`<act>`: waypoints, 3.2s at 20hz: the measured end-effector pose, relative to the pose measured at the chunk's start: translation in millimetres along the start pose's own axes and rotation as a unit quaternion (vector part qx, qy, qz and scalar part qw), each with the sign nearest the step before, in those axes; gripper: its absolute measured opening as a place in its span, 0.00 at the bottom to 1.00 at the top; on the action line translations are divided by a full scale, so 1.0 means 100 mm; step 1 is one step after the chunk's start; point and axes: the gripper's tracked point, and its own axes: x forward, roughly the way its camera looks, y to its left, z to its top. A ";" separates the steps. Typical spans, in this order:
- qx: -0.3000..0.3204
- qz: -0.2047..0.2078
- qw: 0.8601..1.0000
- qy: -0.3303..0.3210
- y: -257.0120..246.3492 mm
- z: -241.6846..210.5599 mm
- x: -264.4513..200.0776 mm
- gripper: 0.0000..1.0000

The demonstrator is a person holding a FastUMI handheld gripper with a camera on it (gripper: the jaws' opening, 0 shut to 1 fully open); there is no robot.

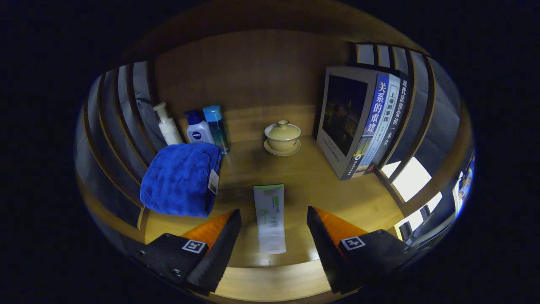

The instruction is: Pull open the drawer, take out the items inside it, and place them on the countertop above the cabinet.

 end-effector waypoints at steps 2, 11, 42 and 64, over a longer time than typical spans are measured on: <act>0.002 -0.003 1.000 -0.016 -0.05 0.00 -0.10 1.00; -0.004 0.016 0.995 -0.103 -0.06 -0.06 -0.95 1.00; -0.016 0.039 0.968 -0.246 -0.19 -1.92 -2.15 1.00; -0.045 0.017 0.986 -0.163 -0.14 -2.67 -1.45 1.00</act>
